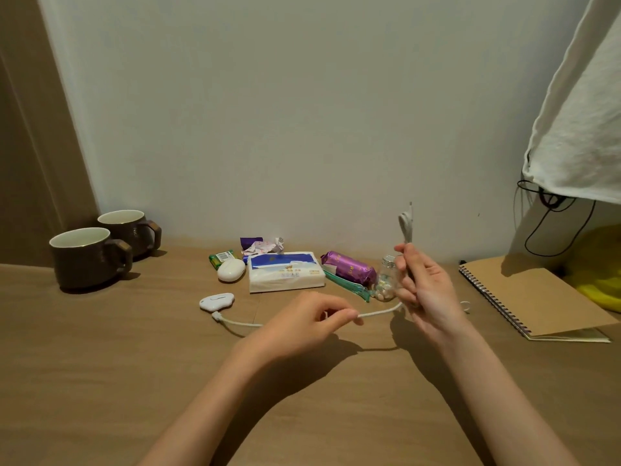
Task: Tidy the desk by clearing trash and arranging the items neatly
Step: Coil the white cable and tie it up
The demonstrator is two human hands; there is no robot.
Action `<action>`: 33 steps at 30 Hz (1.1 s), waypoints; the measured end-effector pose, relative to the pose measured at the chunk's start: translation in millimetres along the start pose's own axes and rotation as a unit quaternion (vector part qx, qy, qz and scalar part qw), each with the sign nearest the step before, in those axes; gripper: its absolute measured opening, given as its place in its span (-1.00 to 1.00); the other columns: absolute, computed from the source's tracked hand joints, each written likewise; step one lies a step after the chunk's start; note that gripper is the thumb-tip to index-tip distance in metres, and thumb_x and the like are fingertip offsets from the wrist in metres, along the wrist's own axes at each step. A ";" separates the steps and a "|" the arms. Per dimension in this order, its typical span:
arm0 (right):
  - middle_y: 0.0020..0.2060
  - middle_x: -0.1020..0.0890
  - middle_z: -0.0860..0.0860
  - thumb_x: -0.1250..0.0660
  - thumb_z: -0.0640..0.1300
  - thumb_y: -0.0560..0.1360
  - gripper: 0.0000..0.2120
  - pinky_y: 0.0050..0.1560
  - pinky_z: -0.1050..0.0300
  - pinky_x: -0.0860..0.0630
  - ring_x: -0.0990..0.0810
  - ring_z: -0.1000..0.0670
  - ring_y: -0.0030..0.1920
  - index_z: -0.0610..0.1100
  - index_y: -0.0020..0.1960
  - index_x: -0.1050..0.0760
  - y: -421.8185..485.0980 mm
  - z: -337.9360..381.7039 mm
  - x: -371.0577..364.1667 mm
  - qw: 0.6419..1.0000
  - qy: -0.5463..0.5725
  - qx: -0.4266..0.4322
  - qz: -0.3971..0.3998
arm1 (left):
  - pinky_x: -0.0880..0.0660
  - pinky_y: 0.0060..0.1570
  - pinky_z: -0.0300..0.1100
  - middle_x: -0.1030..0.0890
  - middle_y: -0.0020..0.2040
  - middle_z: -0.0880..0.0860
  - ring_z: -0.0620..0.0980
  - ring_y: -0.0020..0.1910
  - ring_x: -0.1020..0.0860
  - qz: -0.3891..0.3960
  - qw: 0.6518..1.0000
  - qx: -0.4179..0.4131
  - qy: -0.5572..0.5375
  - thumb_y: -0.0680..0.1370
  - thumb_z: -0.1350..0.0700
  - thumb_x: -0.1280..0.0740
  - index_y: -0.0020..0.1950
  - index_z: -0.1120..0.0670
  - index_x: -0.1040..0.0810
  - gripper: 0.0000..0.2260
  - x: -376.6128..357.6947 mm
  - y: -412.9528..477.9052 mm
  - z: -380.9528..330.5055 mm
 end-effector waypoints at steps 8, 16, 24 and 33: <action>-0.43 -0.62 0.15 -0.29 -0.16 0.55 -0.79 -0.51 0.40 -0.31 -0.46 0.24 -0.49 -0.23 -0.14 -0.66 -7.5 -10.9 -7.9 0.933 -0.349 0.092 -0.009 | -0.34 -0.24 -0.45 -0.50 -0.23 -0.23 -0.27 -0.15 -0.47 -0.113 0.989 -0.094 0.025 0.49 0.02 -0.38 0.00 -0.12 -0.64 -0.88 15.5 3.7 -0.6; -0.16 -0.71 -0.13 -0.29 -0.10 0.53 -0.80 -0.13 0.00 -0.66 -0.71 -0.13 -0.17 -0.14 0.07 -0.62 -21.1 -29.9 -28.6 0.972 -0.215 -0.080 0.056 | -0.36 -0.32 -0.39 -0.54 -0.24 -0.07 -0.15 -0.23 -0.46 -0.242 0.963 -0.119 0.007 0.43 0.10 -0.44 -0.01 0.03 -0.69 -0.85 15.1 6.2 0.7; -0.34 -0.61 -0.06 -0.29 -0.10 0.52 -0.80 -0.60 0.33 -0.44 -0.45 0.12 -0.56 -0.17 -0.03 -0.64 -23.7 -37.3 -34.4 0.973 -0.105 -0.202 0.034 | -0.40 -0.34 -0.39 -0.56 -0.23 -0.08 -0.23 -0.27 -0.46 -0.281 0.947 -0.148 0.053 0.42 0.05 -0.44 -0.03 0.03 -0.70 -0.84 13.8 4.1 2.0; -0.39 -0.54 0.00 -0.30 -0.09 0.51 -0.74 -0.66 0.38 -0.27 -0.33 0.15 -0.56 -0.21 0.11 -0.57 -18.4 -34.3 -28.5 0.972 -0.064 -0.218 0.050 | -0.33 -0.20 -0.51 -0.63 -0.14 -0.10 -0.25 -0.16 -0.51 -0.319 0.937 -0.129 0.058 0.45 0.06 -0.43 0.00 0.01 -0.68 -0.85 25.3 1.1 6.5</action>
Point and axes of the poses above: each hand's wrist, its own y-axis towards the middle knuckle, its own x-axis out of the back of the hand, z = x × y, the point moved 2 cm from there along y, towards the middle knuckle
